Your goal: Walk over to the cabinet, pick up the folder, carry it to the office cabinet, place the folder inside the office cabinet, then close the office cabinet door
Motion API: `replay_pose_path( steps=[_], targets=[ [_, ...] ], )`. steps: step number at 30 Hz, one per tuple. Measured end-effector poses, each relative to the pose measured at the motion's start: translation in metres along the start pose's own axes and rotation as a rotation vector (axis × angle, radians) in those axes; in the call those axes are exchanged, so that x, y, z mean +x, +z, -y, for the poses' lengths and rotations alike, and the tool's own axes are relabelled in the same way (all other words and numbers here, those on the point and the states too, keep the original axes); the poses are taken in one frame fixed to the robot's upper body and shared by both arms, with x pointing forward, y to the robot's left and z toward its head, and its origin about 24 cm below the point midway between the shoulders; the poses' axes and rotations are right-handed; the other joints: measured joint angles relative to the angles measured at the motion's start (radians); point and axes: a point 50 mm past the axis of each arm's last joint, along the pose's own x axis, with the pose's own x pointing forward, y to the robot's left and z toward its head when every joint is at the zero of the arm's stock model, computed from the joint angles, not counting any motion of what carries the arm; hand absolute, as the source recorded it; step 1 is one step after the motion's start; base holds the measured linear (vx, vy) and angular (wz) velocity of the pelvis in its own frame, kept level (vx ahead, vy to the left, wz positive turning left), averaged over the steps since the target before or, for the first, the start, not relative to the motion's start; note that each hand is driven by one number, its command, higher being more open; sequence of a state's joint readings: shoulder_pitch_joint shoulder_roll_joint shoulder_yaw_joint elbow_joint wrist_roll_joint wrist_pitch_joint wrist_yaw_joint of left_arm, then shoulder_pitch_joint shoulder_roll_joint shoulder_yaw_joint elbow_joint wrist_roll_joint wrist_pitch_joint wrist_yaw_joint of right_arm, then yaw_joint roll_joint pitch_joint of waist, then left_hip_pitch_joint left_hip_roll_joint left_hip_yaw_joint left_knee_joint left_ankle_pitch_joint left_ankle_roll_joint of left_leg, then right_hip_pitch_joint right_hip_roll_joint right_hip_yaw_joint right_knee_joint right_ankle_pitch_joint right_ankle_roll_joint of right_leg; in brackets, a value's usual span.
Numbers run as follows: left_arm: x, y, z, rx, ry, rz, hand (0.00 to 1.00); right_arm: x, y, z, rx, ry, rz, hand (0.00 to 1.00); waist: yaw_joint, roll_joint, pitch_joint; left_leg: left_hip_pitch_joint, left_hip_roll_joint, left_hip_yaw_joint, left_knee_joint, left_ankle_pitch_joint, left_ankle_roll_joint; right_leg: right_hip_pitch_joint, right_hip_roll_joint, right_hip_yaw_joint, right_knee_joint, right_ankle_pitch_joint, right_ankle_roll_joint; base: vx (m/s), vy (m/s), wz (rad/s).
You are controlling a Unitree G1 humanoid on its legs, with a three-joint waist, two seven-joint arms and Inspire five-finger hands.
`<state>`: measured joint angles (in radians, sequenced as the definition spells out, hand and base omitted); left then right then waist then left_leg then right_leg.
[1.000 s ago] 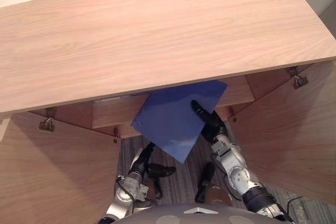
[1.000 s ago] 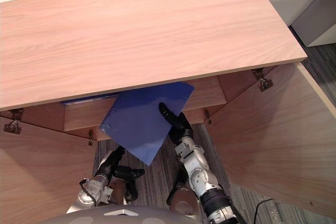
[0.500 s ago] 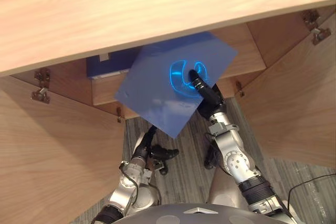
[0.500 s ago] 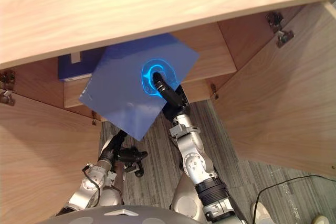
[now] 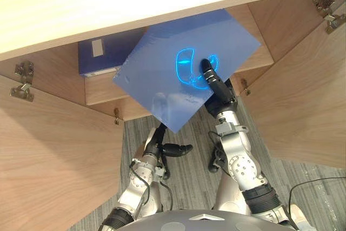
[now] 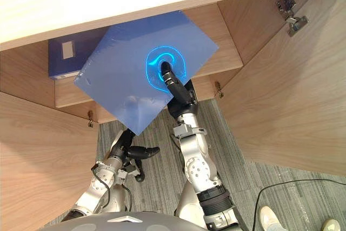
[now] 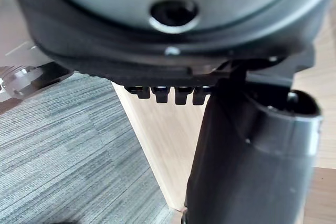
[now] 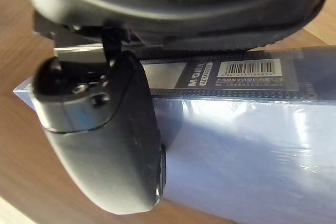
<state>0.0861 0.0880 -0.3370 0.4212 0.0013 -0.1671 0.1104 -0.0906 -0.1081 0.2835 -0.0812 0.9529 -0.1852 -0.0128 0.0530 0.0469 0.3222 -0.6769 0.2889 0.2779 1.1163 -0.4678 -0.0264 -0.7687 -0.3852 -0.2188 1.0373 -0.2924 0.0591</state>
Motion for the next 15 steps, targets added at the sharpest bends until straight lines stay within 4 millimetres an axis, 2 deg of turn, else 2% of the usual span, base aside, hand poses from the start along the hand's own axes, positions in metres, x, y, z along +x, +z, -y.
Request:
replay_pose_path(
  steps=[8, 11, 15],
  targets=[
    [0.000, 0.006, 0.002, -0.014, -0.009, 0.018, 1.00, 0.002, -0.003, -0.002, 0.087, -0.067, 0.023, 0.00, 0.009, 0.002, 0.001, 0.001, -0.013, -0.009, 0.000, -0.002, -0.005, 0.000, -0.019, -0.004, 0.026, -0.023, -0.002, 0.02, -0.015, 0.06],
    [0.000, 0.008, 0.004, -0.034, -0.012, 0.021, 1.00, 0.009, 0.005, -0.003, 0.111, -0.101, 0.067, 0.00, 0.019, 0.015, 0.007, 0.003, -0.017, -0.010, 0.000, -0.002, -0.005, 0.002, -0.024, -0.004, 0.030, -0.025, -0.001, 0.01, -0.003, 0.04],
    [-0.007, 0.002, 0.005, -0.044, -0.012, 0.004, 1.00, 0.022, 0.023, -0.004, 0.185, -0.161, 0.179, 0.00, 0.028, 0.019, 0.007, 0.008, -0.025, -0.013, 0.000, -0.002, -0.005, 0.009, -0.034, -0.005, 0.036, -0.033, 0.001, 0.01, 0.000, 0.07]
  ],
)
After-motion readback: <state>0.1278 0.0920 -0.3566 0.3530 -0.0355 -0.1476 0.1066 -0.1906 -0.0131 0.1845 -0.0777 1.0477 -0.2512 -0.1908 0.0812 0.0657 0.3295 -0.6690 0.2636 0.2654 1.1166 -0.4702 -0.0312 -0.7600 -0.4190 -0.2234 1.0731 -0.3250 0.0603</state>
